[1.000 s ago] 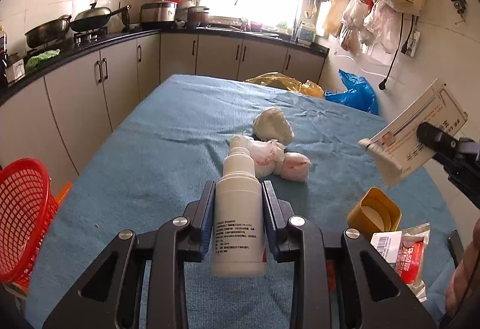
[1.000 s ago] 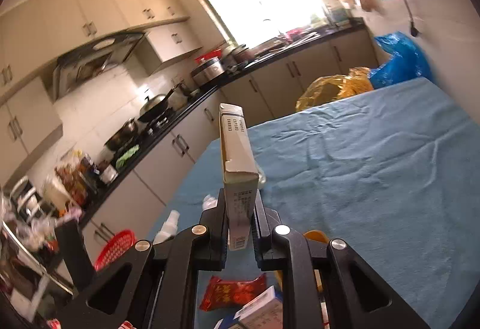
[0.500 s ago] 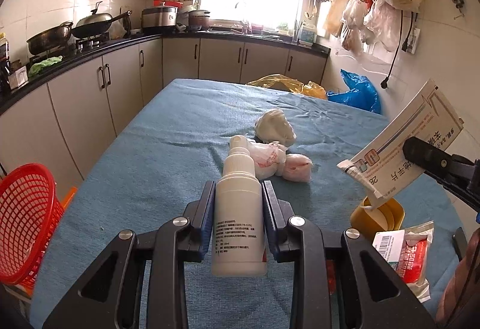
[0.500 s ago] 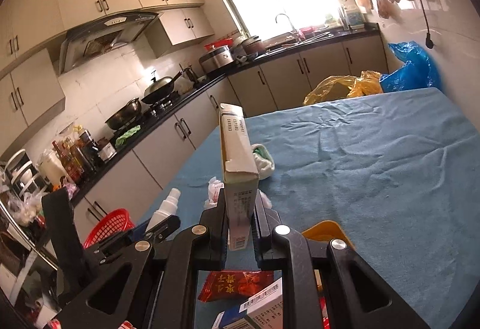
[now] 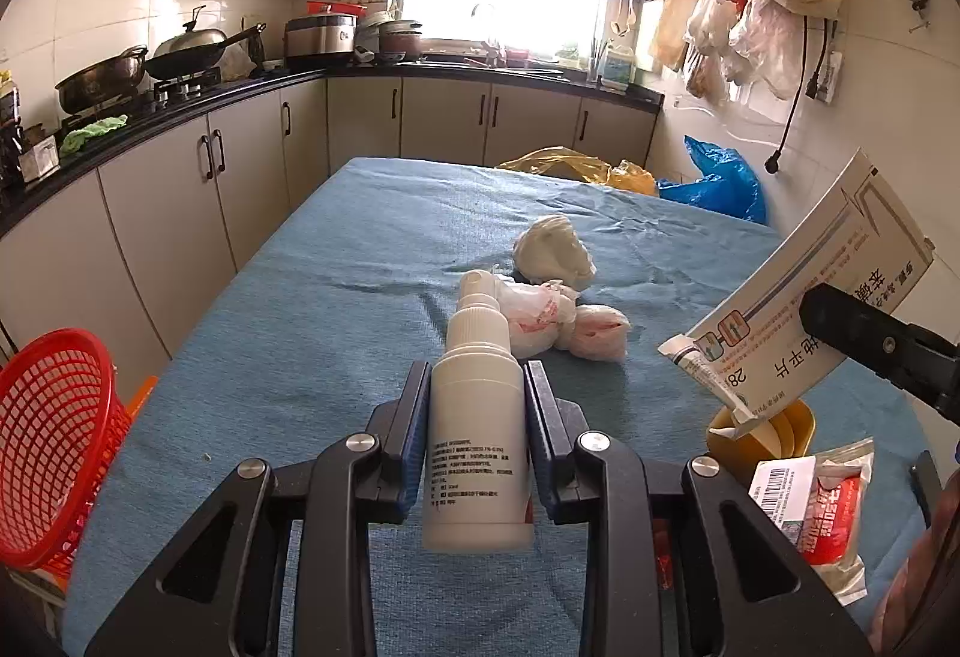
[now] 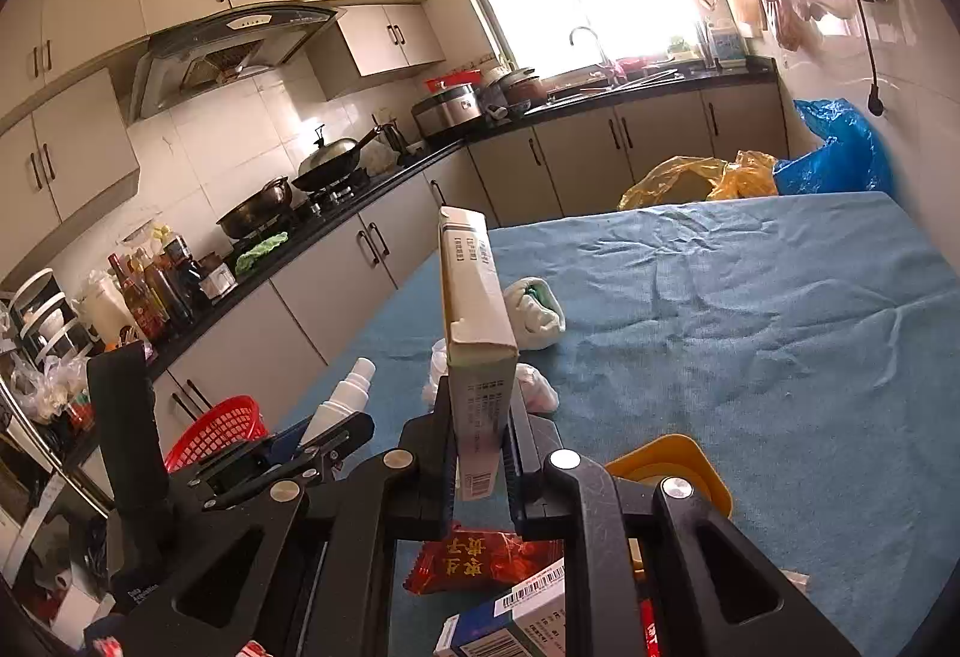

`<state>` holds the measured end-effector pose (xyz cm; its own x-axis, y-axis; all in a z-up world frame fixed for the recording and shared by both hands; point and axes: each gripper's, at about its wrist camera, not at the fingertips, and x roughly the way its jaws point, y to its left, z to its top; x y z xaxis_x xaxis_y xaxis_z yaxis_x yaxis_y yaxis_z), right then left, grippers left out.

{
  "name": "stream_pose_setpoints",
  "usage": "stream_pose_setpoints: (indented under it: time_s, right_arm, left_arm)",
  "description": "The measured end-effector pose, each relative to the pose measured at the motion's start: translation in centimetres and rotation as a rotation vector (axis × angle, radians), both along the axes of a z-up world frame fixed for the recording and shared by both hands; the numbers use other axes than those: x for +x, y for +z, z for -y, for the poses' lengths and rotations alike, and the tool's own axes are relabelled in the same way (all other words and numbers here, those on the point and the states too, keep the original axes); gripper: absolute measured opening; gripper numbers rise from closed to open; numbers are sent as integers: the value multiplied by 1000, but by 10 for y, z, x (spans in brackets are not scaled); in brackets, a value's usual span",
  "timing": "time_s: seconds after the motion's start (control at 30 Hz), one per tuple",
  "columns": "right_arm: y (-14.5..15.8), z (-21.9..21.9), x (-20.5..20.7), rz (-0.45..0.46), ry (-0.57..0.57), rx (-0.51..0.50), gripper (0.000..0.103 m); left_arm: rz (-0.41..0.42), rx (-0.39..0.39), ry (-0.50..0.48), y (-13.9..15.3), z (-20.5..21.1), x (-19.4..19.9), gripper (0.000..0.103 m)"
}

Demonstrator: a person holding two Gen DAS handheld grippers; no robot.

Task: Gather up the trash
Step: 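Grasp the white medicine box with the right tool and lift it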

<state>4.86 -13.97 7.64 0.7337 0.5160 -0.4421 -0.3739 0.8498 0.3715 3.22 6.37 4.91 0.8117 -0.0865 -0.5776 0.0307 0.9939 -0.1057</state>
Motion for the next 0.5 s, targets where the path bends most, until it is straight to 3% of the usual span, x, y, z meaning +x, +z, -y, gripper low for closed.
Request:
stream_pose_setpoints:
  time_s: [0.5]
  right_arm:
    - [-3,-6,1,5,23,-11,14]
  left_arm:
    - [2,10,10,-2,-6,-1,29]
